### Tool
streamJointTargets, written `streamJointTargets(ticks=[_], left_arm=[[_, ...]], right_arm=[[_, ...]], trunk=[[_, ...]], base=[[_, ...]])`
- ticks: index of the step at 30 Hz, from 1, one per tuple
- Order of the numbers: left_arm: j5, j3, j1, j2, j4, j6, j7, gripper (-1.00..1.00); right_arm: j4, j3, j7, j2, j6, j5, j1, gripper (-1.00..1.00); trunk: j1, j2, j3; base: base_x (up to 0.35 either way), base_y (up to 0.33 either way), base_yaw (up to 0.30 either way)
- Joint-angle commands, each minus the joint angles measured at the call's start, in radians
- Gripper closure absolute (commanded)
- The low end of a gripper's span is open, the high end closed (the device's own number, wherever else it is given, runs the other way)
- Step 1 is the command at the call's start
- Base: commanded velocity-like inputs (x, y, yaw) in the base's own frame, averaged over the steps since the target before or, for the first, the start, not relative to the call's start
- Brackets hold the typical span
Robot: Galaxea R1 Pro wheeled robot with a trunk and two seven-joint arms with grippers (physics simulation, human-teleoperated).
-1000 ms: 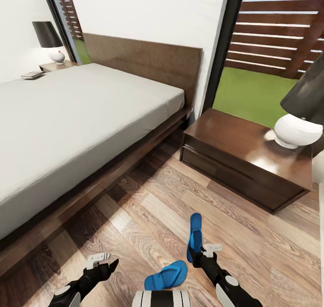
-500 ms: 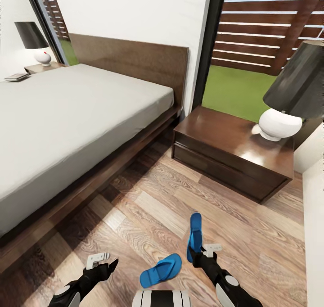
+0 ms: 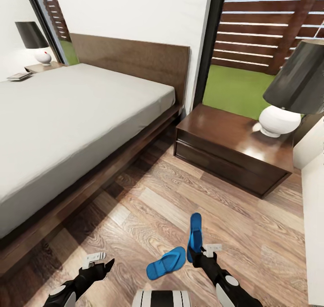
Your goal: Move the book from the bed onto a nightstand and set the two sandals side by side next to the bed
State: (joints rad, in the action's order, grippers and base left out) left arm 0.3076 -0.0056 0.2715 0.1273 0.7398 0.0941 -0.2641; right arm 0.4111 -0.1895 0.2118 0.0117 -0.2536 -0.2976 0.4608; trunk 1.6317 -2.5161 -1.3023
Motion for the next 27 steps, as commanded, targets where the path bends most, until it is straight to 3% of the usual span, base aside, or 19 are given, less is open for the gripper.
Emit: streamJointTargets(ticks=[1, 9, 14, 27], left_arm=[[0.011, -0.001, 0.000, 0.002, 0.001, 0.008, -0.003, -1.00], [0.012, -0.001, 0.000, 0.006, 0.001, 0.007, -0.003, -1.00], [0.012, -0.002, 0.000, 0.005, 0.001, 0.007, -0.003, -1.00], [0.012, -0.002, 0.000, 0.006, 0.001, 0.007, -0.003, -1.00]], right_arm=[[-0.002, -0.005, 0.003, -0.001, -0.004, -0.011, 0.001, 1.00], [-0.002, -0.004, 0.005, -0.001, -0.004, -0.011, 0.001, 1.00], [-0.002, -0.004, 0.006, -0.001, -0.004, -0.011, 0.001, 1.00], [-0.002, -0.004, 0.006, -0.001, -0.004, -0.011, 0.001, 1.00]], trunk=[[0.000, 0.000, -0.001], [0.000, 0.000, -0.001], [0.000, 0.000, 0.000], [0.000, 0.000, 0.005]], base=[[-0.001, 0.303, -0.173], [0.000, 0.293, -0.229], [0.000, 0.052, -0.095], [0.000, 0.001, -0.270]])
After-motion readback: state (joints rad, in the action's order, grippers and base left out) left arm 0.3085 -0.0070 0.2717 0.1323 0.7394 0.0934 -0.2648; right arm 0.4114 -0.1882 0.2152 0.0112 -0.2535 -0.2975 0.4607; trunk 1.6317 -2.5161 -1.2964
